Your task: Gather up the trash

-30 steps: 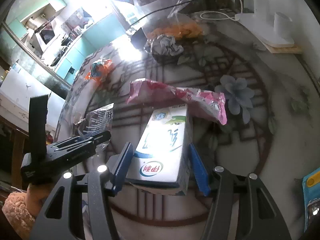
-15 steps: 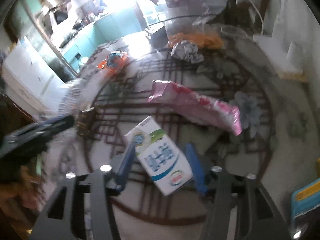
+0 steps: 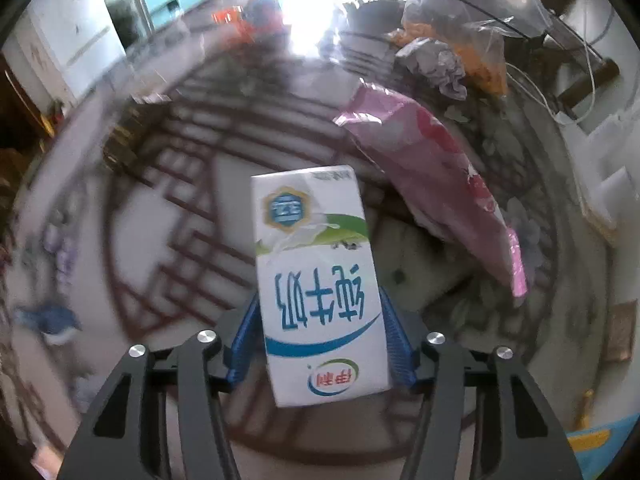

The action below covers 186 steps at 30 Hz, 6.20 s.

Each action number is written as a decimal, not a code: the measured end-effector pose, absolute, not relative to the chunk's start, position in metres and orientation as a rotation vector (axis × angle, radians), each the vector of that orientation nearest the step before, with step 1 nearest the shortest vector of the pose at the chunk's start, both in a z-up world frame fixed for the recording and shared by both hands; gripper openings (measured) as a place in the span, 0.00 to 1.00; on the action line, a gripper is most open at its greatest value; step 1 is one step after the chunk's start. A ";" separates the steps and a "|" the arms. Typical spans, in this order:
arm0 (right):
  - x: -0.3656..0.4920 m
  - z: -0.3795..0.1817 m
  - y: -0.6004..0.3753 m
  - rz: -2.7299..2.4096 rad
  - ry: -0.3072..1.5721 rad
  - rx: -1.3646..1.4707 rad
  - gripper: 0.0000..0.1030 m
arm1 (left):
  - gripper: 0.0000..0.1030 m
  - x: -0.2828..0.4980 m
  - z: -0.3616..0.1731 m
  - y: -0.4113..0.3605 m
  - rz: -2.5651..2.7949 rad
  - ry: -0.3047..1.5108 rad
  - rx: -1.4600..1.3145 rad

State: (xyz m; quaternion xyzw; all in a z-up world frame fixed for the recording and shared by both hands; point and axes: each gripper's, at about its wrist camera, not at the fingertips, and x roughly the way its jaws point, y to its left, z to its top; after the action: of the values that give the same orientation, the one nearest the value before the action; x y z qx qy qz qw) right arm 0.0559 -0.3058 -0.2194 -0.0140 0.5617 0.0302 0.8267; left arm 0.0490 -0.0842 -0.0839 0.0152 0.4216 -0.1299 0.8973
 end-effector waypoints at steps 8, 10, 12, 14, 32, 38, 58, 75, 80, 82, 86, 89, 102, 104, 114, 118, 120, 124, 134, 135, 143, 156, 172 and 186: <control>0.028 -0.141 -0.288 0.144 1.022 0.113 0.50 | 0.29 0.030 -0.061 -0.062 -0.230 0.806 -0.007; 0.024 -0.124 -0.284 0.167 0.981 0.146 0.50 | 0.29 0.026 -0.058 -0.060 -0.227 0.797 -0.007; 0.018 -0.104 -0.280 0.177 0.917 0.161 0.50 | 0.30 0.023 -0.056 -0.057 -0.225 0.790 -0.010; 0.011 -0.084 -0.273 0.179 0.840 0.155 0.50 | 0.30 0.020 -0.054 -0.055 -0.224 0.783 -0.013; -0.005 -0.041 -0.248 0.240 0.694 0.162 0.50 | 0.30 0.009 -0.042 -0.038 -0.214 0.753 -0.025; -0.003 -0.043 -0.239 0.270 0.705 0.168 0.50 | 0.30 0.010 -0.045 -0.031 -0.197 0.765 -0.029; 0.018 -0.049 -0.164 0.249 0.747 0.169 0.50 | 0.30 0.033 -0.057 0.050 -0.191 0.791 -0.067; 0.037 -0.046 -0.052 0.215 0.754 0.161 0.50 | 0.30 0.066 -0.063 0.149 -0.245 0.820 -0.056; 0.041 -0.045 -0.024 0.226 0.759 0.148 0.50 | 0.30 0.070 -0.067 0.177 -0.237 0.826 -0.071; 0.042 -0.045 -0.012 0.234 0.762 0.141 0.50 | 0.30 0.070 -0.068 0.186 -0.231 0.829 -0.077; 0.047 -0.046 0.005 0.249 0.772 0.137 0.50 | 0.30 0.072 -0.071 0.203 -0.216 0.833 -0.087; 0.049 -0.046 0.017 0.262 0.773 0.130 0.50 | 0.30 0.073 -0.073 0.215 -0.203 0.836 -0.095; 0.067 -0.056 0.060 0.328 0.802 0.098 0.50 | 0.30 0.080 -0.085 0.263 -0.121 0.859 -0.127; 0.071 -0.059 0.067 0.338 0.812 0.096 0.50 | 0.30 0.082 -0.087 0.270 -0.111 0.865 -0.131; 0.089 -0.076 0.097 0.377 0.861 0.105 0.50 | 0.30 0.097 -0.105 0.301 -0.066 0.907 -0.145; 0.099 -0.089 0.109 0.391 0.904 0.120 0.50 | 0.30 0.104 -0.116 0.310 -0.055 0.934 -0.148; 0.104 -0.096 0.117 0.398 0.932 0.119 0.50 | 0.30 0.108 -0.120 0.314 -0.050 0.945 -0.148; 0.111 -0.110 0.130 0.418 0.981 0.119 0.50 | 0.30 0.115 -0.131 0.321 -0.037 0.973 -0.152; 0.129 -0.147 0.159 0.458 1.103 0.121 0.50 | 0.30 0.131 -0.153 0.338 -0.015 1.023 -0.155; 0.129 -0.150 0.161 0.460 1.109 0.118 0.50 | 0.30 0.132 -0.155 0.338 -0.014 1.028 -0.154; 0.136 -0.156 0.165 0.488 1.126 0.133 0.51 | 0.30 0.143 -0.162 0.338 -0.019 1.048 -0.148; 0.128 -0.138 0.136 0.451 1.045 0.167 0.74 | 0.54 0.139 -0.150 0.342 0.008 1.012 -0.171; 0.091 -0.117 0.081 0.392 0.965 0.189 0.74 | 0.54 0.100 -0.106 0.309 0.008 0.914 -0.144; 0.020 -0.103 -0.059 0.328 0.904 0.118 0.74 | 0.54 0.059 -0.097 0.159 -0.099 0.906 -0.120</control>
State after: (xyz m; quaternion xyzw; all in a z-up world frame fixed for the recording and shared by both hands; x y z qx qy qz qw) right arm 0.0196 -0.0592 -0.1029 0.0567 0.4343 0.1578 0.8850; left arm 0.0588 0.1589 -0.0971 -0.0581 0.4374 -0.0480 0.8961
